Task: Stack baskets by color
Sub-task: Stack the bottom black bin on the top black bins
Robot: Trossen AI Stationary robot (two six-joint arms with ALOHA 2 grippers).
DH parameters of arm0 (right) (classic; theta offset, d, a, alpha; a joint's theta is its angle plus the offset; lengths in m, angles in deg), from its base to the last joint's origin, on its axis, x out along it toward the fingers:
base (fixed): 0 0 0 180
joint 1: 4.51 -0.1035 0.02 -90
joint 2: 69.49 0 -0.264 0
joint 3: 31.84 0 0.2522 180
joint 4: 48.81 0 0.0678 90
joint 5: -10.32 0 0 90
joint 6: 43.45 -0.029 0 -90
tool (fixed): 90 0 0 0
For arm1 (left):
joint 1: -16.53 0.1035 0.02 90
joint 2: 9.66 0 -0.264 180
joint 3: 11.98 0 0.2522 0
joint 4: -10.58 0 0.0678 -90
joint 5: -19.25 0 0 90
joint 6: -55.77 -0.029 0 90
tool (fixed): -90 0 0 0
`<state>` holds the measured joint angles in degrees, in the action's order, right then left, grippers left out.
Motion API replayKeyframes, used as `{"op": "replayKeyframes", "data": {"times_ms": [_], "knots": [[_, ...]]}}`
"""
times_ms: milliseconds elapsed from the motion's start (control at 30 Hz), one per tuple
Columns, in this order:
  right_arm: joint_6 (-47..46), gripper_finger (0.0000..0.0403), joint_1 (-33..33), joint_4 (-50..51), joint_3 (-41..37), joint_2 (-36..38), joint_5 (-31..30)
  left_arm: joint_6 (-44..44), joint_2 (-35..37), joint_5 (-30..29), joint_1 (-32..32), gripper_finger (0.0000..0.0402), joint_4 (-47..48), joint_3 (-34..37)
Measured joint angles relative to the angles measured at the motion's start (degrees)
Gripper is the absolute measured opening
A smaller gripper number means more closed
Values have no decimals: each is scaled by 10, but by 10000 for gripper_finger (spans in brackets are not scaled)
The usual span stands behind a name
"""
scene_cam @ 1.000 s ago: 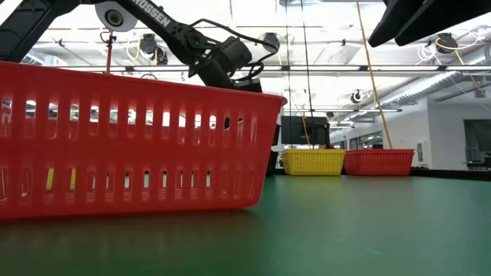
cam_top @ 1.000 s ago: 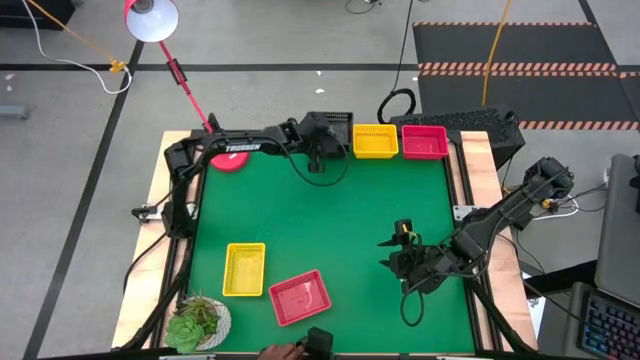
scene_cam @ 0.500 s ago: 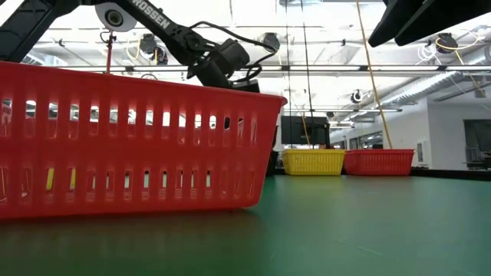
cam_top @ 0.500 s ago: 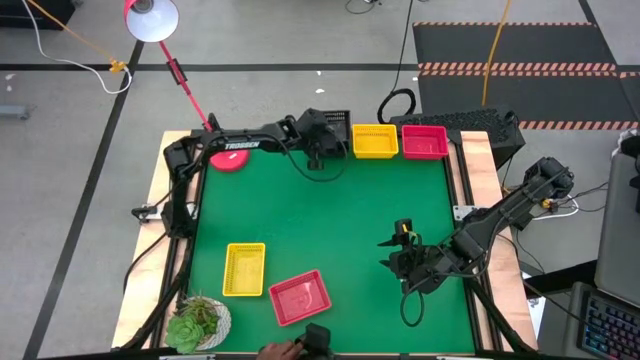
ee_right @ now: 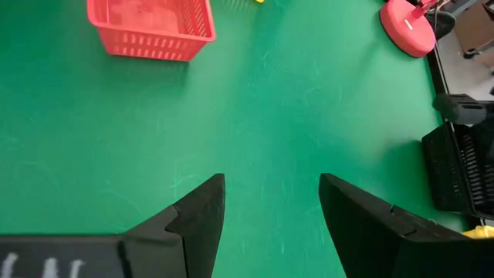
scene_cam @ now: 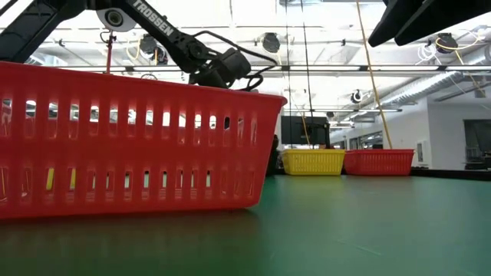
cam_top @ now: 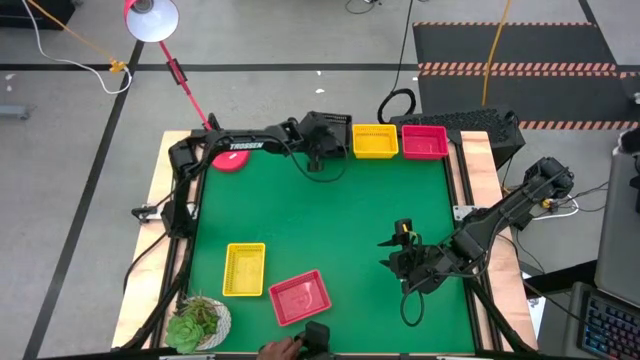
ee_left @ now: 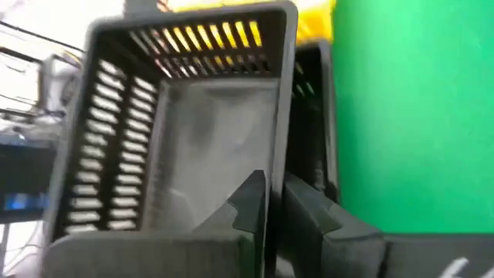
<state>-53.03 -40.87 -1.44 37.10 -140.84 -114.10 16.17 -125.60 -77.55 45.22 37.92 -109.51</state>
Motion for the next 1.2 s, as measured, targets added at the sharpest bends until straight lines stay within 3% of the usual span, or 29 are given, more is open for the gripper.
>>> {"op": "replayKeyframes", "data": {"times_ms": [767, 1067, 1200], "knots": [[13, 203, 0, 0, 0, 0, 0, 83, -2, -23, 0, 77, -10, -1], [13, 203, 0, 0, 0, 0, 0, 73, -2, -24, -10, 13, -10, -1], [13, 203, 0, 0, 0, 0, 0, 72, -2, -25, -15, 18, -11, -1]]}}
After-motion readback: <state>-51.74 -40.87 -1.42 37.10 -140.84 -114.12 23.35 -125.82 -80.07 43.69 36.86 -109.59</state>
